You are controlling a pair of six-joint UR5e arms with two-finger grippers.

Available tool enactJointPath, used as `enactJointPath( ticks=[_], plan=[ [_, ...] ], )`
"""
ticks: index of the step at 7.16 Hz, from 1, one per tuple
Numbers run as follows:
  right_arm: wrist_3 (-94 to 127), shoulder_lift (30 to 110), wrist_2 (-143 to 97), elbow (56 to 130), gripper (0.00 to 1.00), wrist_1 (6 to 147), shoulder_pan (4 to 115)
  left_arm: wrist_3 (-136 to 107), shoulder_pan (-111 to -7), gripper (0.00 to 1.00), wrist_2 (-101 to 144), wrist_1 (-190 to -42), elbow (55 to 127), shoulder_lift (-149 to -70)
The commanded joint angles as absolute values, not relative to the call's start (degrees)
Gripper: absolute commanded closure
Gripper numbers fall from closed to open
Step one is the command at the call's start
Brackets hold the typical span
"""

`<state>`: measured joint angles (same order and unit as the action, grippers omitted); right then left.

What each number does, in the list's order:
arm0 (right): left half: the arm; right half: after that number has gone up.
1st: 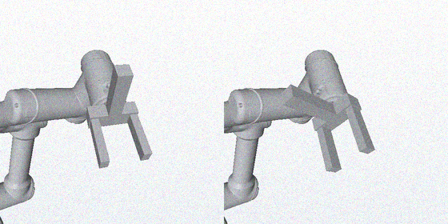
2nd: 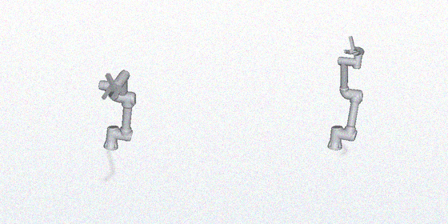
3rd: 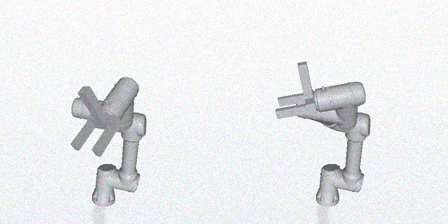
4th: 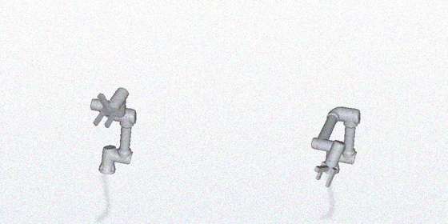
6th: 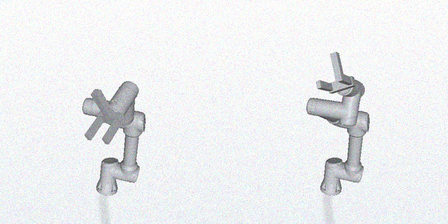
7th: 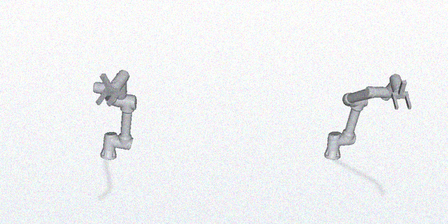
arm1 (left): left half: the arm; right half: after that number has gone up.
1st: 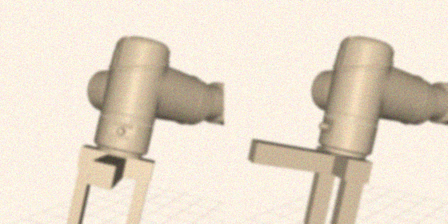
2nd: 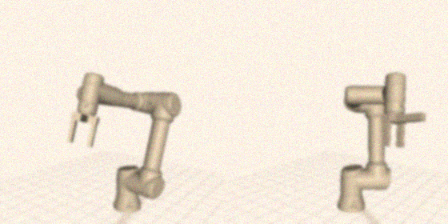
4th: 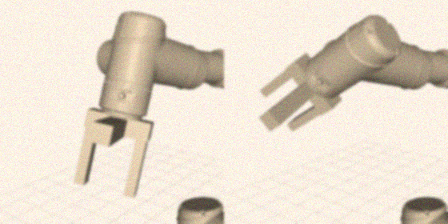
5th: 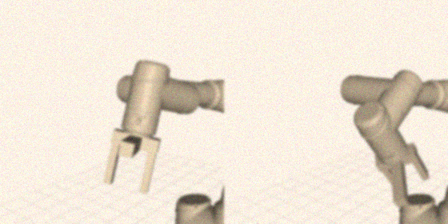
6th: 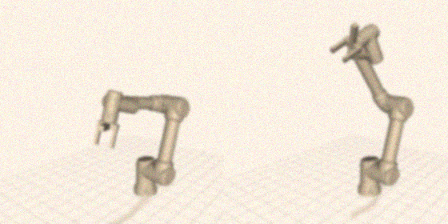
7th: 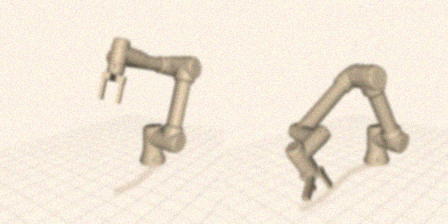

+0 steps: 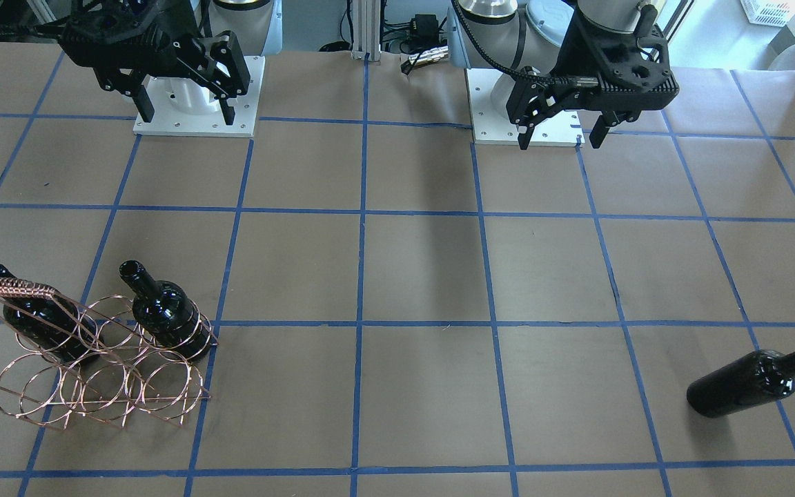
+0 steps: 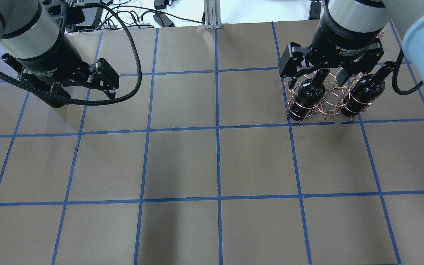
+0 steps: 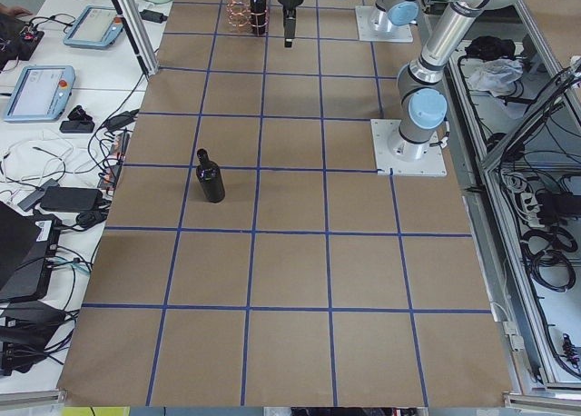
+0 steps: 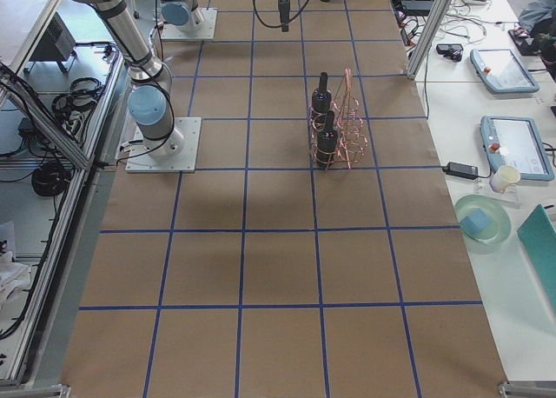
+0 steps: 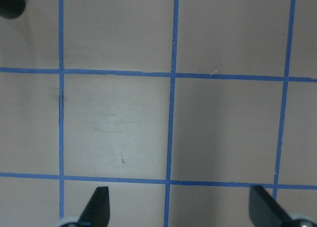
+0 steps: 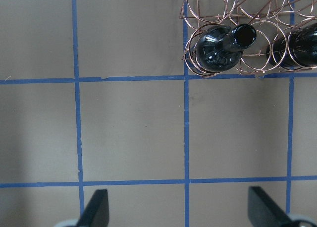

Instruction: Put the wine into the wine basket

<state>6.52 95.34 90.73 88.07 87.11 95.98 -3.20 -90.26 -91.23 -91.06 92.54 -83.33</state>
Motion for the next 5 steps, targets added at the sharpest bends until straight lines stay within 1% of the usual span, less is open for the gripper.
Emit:
enactJointPath(
  ticks=[1,5],
  plan=[
    [6.3,96.3,90.9,88.2,0.0,86.7,96.0,-3.1,-90.3,0.0,-91.1,-91.1,92.5,-83.4],
    [6.2,96.3,91.1,88.3,0.0,86.7,96.1,-3.1,-90.3,0.0,-91.0,-91.1,92.5,-83.2]
  ],
)
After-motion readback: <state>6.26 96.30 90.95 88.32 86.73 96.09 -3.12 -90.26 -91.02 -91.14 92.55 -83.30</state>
